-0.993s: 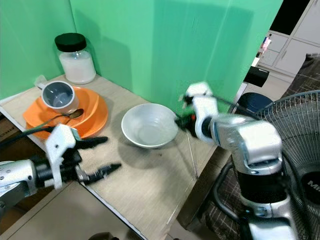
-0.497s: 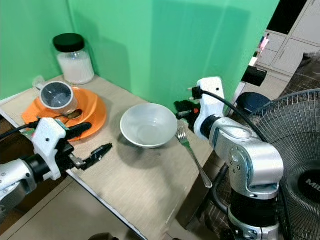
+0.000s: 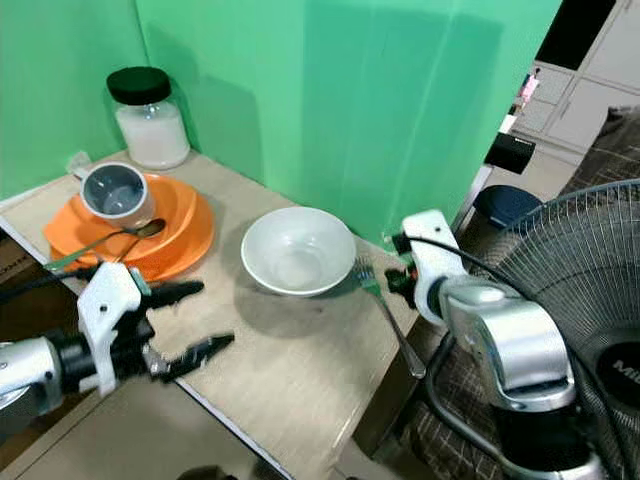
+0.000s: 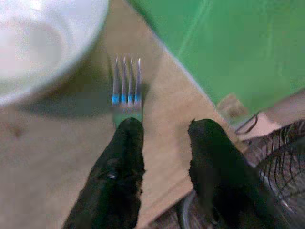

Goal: Setting the table

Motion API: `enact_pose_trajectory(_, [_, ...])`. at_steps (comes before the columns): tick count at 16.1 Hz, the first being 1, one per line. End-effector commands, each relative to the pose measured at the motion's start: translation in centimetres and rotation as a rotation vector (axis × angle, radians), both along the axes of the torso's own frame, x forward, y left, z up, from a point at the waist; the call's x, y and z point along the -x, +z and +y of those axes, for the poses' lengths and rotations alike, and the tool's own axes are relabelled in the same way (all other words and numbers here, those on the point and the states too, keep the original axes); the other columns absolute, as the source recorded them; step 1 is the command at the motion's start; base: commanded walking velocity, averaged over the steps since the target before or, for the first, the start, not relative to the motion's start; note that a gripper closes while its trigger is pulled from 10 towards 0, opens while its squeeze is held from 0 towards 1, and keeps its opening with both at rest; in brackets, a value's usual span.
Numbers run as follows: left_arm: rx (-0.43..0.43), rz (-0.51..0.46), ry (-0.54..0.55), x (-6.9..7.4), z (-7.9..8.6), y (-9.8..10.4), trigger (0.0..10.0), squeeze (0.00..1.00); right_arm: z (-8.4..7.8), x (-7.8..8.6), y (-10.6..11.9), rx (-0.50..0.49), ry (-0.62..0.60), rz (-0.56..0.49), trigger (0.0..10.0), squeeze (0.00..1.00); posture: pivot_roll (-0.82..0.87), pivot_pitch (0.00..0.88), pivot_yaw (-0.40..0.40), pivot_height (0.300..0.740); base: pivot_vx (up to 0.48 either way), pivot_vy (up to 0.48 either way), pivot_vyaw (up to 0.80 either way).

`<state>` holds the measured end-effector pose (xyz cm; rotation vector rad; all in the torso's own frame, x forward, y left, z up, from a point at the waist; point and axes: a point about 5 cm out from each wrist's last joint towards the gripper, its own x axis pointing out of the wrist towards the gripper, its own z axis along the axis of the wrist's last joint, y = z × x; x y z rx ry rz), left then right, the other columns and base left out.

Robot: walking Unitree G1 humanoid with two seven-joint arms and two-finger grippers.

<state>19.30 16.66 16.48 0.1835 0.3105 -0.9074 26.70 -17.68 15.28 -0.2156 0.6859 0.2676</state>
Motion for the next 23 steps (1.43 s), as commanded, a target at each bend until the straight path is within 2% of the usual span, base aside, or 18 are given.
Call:
enact_pose_trajectory(1, [0.001, 0.016, -0.036, 0.4, -0.2, 0.1, 10.0, 0.38, 0.3, 0.3, 0.0, 0.001, 0.027, 0.007, 10.0, 1.0, 0.12, 0.0, -0.026, 0.74, 0.0, 0.0, 0.0])
enact_pose_trajectory(4, [-0.017, 0.037, -0.073, 0.1, -0.1, 0.1, 10.0, 0.37, 1.3, 0.2, -1.3, -0.046, 0.059, 0.041, 10.0, 1.0, 0.12, 0.0, -0.017, 0.74, 0.0, 0.0, 0.0])
enact_pose_trajectory(7, [-0.03, 0.045, -0.088, 0.1, -0.1, 0.1, 10.0, 0.37, 2.0, 0.1, -2.1, -0.039, 0.093, 0.061, 10.0, 1.0, 0.12, 0.0, -0.019, 0.74, 0.0, 0.0, 0.0])
enact_pose_trajectory(11, [-0.036, 0.049, -0.101, 0.0, -0.3, 0.1, 10.0, 0.37, 1.8, -0.1, -2.8, 0.016, 0.1, 0.068, 10.0, 1.0, 0.12, 0.0, -0.019, 0.74, 0.0, 0.0, 0.0])
enact_pose_trajectory(13, [-0.038, 0.048, -0.105, -0.1, -0.3, 0.1, 10.0, 0.37, 2.0, 0.0, -3.5, -0.009, 0.101, 0.099, 10.0, 1.0, 0.12, 0.0, -0.017, 0.74, 0.0, 0.0, 0.0])
enact_pose_trajectory(14, [-0.04, 0.045, -0.105, -0.2, -0.4, 0.2, 10.0, 0.37, 2.0, 0.0, -4.0, -0.017, 0.09, 0.12, 10.0, 0.0, 0.12, 0.0, -0.017, 0.74, 0.0, 0.0, 0.0])
enact_pose_trajectory(15, [-0.041, 0.045, -0.106, -0.2, -0.4, 0.2, 10.0, 0.37, 1.9, 0.0, -4.2, -0.019, 0.084, 0.126, 10.0, 0.0, 0.12, 0.0, -0.016, 0.74, 0.0, 0.0, 0.0])
enact_pose_trajectory(16, [-0.043, 0.043, -0.106, -0.3, -0.3, 0.2, 10.0, 0.37, 1.9, 0.0, -4.6, -0.038, 0.072, 0.137, 1.4, 0.0, 0.12, 0.0, -0.014, 0.74, 0.0, 0.0, 0.0])
enact_pose_trajectory(17, [-0.044, 0.042, -0.106, -0.3, -0.3, 0.2, 10.0, 0.37, 1.8, 0.0, -4.7, -0.047, 0.065, 0.139, 0.0, 0.0, 0.12, 0.0, -0.013, 0.74, 0.0, 0.0, 0.0])
enact_pose_trajectory(23, [-0.03, 0.06, -0.144, -0.2, -0.7, 0.2, 10.0, 0.37, 1.5, 0.1, -5.1, -0.056, 0.048, 0.142, 0.0, 0.0, 0.11, 0.0, -0.006, 0.74, 0.0, 0.0, 0.0])
